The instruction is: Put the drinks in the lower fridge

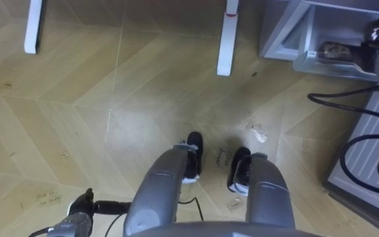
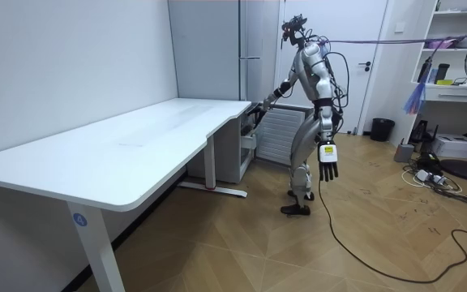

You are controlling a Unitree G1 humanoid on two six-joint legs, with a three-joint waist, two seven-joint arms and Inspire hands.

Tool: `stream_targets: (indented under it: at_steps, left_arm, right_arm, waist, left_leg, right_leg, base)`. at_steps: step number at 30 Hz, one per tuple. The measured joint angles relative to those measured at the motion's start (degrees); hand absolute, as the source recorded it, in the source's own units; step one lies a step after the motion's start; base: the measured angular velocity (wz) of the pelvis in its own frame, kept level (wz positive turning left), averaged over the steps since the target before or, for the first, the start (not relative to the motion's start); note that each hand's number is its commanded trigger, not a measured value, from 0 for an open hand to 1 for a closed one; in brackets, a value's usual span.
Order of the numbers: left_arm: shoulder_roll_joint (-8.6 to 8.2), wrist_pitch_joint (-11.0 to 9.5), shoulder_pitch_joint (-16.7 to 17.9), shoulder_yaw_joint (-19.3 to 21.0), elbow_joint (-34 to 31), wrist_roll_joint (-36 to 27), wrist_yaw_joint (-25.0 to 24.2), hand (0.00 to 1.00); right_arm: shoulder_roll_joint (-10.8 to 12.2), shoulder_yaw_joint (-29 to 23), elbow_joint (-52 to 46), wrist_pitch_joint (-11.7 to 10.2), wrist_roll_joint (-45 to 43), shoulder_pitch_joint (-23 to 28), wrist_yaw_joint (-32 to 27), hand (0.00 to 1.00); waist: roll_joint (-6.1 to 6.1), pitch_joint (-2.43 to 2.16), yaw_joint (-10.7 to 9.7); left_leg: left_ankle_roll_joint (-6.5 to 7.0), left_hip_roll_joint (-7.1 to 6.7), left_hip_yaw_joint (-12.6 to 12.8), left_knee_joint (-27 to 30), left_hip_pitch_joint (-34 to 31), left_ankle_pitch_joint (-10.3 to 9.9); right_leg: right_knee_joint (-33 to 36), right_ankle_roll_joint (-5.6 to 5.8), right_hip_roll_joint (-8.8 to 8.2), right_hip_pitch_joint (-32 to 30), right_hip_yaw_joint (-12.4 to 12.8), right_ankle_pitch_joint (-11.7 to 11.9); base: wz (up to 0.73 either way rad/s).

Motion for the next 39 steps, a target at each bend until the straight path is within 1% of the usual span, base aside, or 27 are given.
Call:
stream_targets:
  at_steps: [3,16,20,24,27,30,31,34,36,39]
  left_arm:
    - [0.00,0.02,0.00,0.00,0.05,-0.76,0.05,0.00]
    - [0.01,0.68,0.11,-0.11,0.09,-2.22,-0.54,0.00]
    - [0.01,0.84,0.10,-1.49,0.06,-2.21,-0.86,0.00]
    - [0.02,1.22,0.03,-1.72,0.05,-2.23,-1.72,0.00]
    - [0.04,1.27,-0.15,-1.74,0.04,-2.20,-2.13,0.00]
    - [0.15,1.26,-0.51,-1.74,0.04,-2.20,-2.12,0.00]
    - [0.14,1.26,-0.50,-1.74,0.05,-2.20,-2.12,0.00]
    - [0.49,1.16,-0.36,-1.62,0.04,-2.21,-2.03,0.00]
    - [0.76,0.81,-0.37,-1.63,0.00,-2.23,-2.03,0.00]
    - [1.11,0.59,-0.73,-1.64,0.01,-2.31,-2.06,0.00]
  right_arm:
    - [-0.39,0.00,0.00,0.00,0.03,-0.04,0.05,0.00]
    - [-0.46,0.08,1.52,0.10,-0.05,-0.03,0.56,0.00]
    - [-0.47,0.11,1.53,0.58,-0.14,-0.03,1.14,0.00]
    - [-0.47,0.20,1.67,0.98,-0.16,-0.03,1.14,0.00]
    - [-0.47,0.20,2.39,1.72,-0.16,-0.03,1.14,0.00]
    - [-0.47,0.19,2.80,1.85,-0.38,-0.03,1.20,0.00]
    - [-0.47,0.16,3.15,1.90,-0.79,-0.03,1.34,0.00]
    - [-0.47,0.16,4.34,2.17,-5.94,-0.01,1.41,0.00]
    - [-0.47,0.54,4.39,2.27,-8.25,-0.01,1.44,0.00]
    - [-0.61,3.00,4.50,2.24,-12.14,0.00,1.79,0.00]
  waist:
    - [0.02,0.01,0.16]
    - [0.11,0.07,-0.06]
    - [0.00,0.14,-0.72]
    - [-0.09,0.20,-1.47]
    - [-0.70,0.57,-1.60]
    - [-1.20,0.87,-1.67]
    - [-1.19,0.87,-1.74]
    - [-1.14,0.84,-2.29]
    - [-1.14,0.84,-2.54]
    - [-1.14,0.84,-2.93]
  left_leg:
    - [0.22,-0.15,0.57,-0.84,0.39,0.15]
    - [0.27,-0.08,1.79,-3.66,2.96,0.54]
    - [0.27,-0.12,1.95,-3.68,2.96,0.54]
    - [0.30,0.00,1.92,-3.73,3.21,0.56]
    - [0.32,0.00,1.93,-3.86,3.86,0.57]
    - [0.35,0.02,1.88,-3.87,4.01,0.59]
    - [0.35,0.05,1.82,-3.87,4.13,0.59]
    - [0.35,0.26,1.68,-3.98,4.82,0.58]
    - [0.36,0.24,1.82,-4.11,4.87,0.58]
    - [0.36,0.14,1.83,-4.10,5.24,0.58]
  right_leg:
    - [-0.14,0.13,-0.38,-0.01,-0.07,-0.08]
    - [-2.13,0.32,-0.53,2.15,-0.37,-0.10]
    - [-2.11,0.45,-0.61,2.22,-0.37,-0.18]
    - [-2.59,0.48,-0.67,2.83,-0.96,-0.21]
    - [-2.88,0.57,-0.67,3.65,-1.02,-0.26]
    - [-2.96,0.58,-0.69,3.86,-1.21,-0.25]
    - [-3.13,0.58,-0.67,4.09,-1.35,-0.25]
    - [-4.14,0.60,-0.47,5.43,-1.98,-0.13]
    - [-4.25,0.68,-0.50,5.45,-1.96,-0.08]
    - [-4.23,0.79,-0.46,5.58,-1.51,-0.02]
  base:
    - [0.00]
    - [0.00]
    - [0.01]
    - [0.04]
    - [0.00]
    - [0.00]
    - [0.03]
    - [0.03]
    - [0.02]
    - [-0.05]
